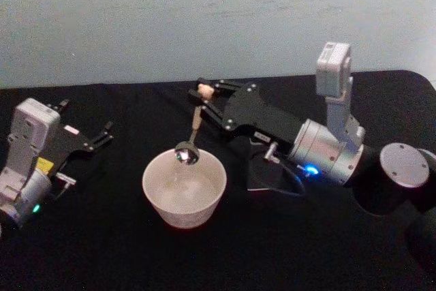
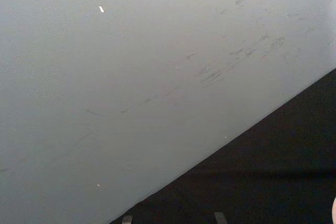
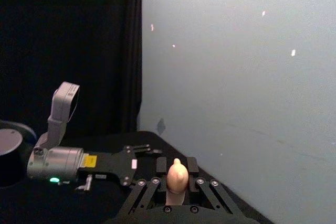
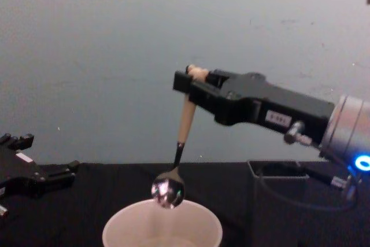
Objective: Pick up the stirring spoon with one hand, stir inside the cup, then place it back in its original position.
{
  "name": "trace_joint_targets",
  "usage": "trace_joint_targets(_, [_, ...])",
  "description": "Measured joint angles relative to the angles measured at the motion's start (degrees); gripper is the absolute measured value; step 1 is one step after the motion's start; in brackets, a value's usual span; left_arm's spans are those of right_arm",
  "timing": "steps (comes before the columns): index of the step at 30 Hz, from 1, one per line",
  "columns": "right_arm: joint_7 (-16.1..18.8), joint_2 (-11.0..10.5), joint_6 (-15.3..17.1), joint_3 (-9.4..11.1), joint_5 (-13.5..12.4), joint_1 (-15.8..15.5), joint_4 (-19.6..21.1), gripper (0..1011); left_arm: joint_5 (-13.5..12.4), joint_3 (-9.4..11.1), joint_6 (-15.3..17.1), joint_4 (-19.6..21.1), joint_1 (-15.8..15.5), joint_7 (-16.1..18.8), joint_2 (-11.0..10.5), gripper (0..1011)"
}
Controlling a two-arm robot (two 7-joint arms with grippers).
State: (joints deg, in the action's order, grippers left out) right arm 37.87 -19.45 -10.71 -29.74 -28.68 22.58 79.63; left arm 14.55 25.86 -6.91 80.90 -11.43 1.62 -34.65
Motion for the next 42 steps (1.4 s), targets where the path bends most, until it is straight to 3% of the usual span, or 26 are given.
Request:
trace_joint_targets(11, [0.92,2.23,-2.45,-2.35,2.21,1.63,-6.41,214,0.0,0.0,0.0,0.0,0.0,0.0,0.0,1001])
trace_joint_targets(24, [1.39,5.07,-5.45,-3.56,5.54,3.79,-13.62,214,0.0,0.0,0.0,0.0,0.0,0.0,0.0,1001])
trace_joint_targets(42, [1.45,5.56,-6.52,-3.26,7.66,4.0,-15.51,214,0.0,0.0,0.0,0.0,0.0,0.0,0.0,1001])
